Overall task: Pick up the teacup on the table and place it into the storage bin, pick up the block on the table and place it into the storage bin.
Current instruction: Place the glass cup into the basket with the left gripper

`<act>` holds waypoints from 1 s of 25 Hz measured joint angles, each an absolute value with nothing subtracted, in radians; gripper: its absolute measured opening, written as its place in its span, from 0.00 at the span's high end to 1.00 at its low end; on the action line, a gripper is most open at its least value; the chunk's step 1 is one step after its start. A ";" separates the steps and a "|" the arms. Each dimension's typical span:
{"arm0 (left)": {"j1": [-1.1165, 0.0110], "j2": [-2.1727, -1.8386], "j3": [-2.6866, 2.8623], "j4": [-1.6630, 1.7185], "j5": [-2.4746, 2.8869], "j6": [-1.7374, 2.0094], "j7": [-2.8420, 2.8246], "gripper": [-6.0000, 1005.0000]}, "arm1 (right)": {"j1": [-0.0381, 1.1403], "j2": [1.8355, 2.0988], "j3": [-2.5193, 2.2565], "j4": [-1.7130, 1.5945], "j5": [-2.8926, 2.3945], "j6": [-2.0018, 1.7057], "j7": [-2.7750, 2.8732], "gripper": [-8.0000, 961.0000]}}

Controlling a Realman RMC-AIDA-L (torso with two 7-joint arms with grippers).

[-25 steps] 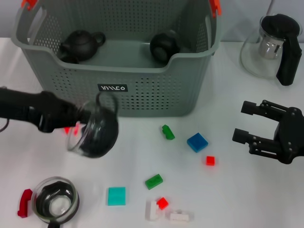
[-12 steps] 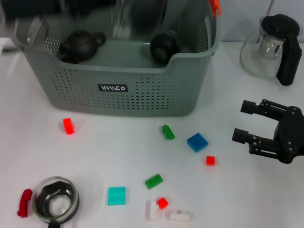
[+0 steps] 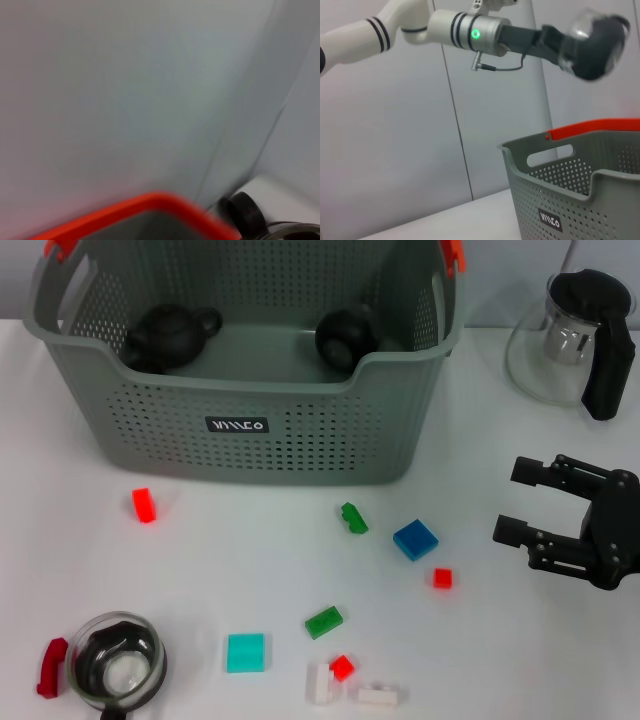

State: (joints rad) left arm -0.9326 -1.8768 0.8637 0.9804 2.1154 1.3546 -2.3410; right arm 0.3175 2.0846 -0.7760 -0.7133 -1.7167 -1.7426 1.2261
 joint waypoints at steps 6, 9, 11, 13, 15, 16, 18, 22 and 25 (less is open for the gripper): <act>-1.004 -1.903 0.950 0.990 2.403 1.332 -2.360 0.94 | 0.317 2.085 -0.776 -0.712 -1.718 -1.743 1.229 0.16; -1.043 -1.948 1.014 0.989 2.603 1.306 -2.367 0.94 | 0.317 2.086 -0.775 -0.711 -1.723 -1.742 1.229 0.16; -1.065 -1.983 1.040 0.983 2.723 1.286 -2.372 0.93 | 0.318 2.086 -0.775 -0.711 -1.724 -1.739 1.230 0.16; -1.087 -2.016 1.071 0.964 2.828 1.257 -2.375 0.93 | 0.319 2.086 -0.775 -0.710 -1.724 -1.738 1.230 0.16; -1.100 -2.021 1.115 0.934 2.854 1.233 -2.386 0.93 | 0.323 2.085 -0.775 -0.705 -1.724 -1.737 1.229 0.16; -1.105 -2.018 1.139 0.919 2.854 1.224 -2.395 0.93 | 0.325 2.084 -0.775 -0.701 -1.724 -1.737 1.229 0.16; -1.113 -2.010 1.184 0.892 2.854 1.200 -2.416 0.92 | 0.326 2.082 -0.775 -0.698 -1.725 -1.737 1.229 0.16; -1.114 -2.008 1.201 0.871 2.854 1.171 -2.418 0.92 | 0.327 2.082 -0.774 -0.696 -1.726 -1.734 1.226 0.16; -1.114 -2.006 1.210 0.843 2.855 1.159 -2.406 0.91 | 0.327 2.082 -0.773 -0.690 -1.726 -1.733 1.225 0.16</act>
State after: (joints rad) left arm -1.1138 -2.0059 1.2097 0.8426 2.8554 1.1591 -2.4062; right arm 0.3270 2.0816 -0.7733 -0.6904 -1.7258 -1.7330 1.2249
